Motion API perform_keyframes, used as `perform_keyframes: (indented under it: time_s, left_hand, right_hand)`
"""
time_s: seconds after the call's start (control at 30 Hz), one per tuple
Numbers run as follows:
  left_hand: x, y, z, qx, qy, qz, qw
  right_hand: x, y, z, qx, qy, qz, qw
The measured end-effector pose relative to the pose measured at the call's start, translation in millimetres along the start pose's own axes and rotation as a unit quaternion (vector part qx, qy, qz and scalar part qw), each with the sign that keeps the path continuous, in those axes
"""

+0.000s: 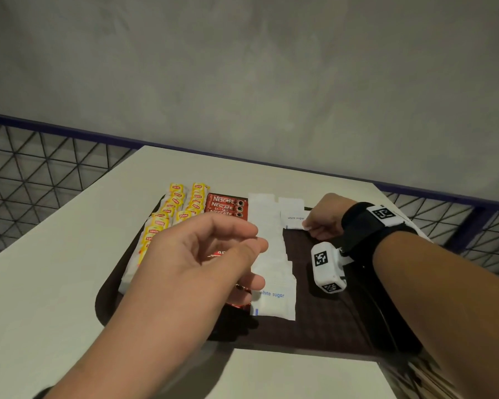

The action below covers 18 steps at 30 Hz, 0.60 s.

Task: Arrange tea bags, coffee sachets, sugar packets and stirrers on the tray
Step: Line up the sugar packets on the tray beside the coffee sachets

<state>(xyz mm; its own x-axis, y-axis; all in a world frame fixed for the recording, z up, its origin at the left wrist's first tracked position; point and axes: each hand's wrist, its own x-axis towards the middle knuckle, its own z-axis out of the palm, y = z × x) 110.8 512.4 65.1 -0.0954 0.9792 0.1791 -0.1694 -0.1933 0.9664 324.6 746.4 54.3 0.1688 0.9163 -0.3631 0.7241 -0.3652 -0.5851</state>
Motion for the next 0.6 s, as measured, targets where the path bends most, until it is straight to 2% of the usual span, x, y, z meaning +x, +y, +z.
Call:
perform_keyframes:
  time_s: [0.6]
  left_hand:
    - [0.9, -5.7, 2.2, 0.009, 0.01, -0.005, 1.0]
  right_hand:
    - [9.8, -8.4, 11.1, -0.09, 0.038, -0.078, 0.992]
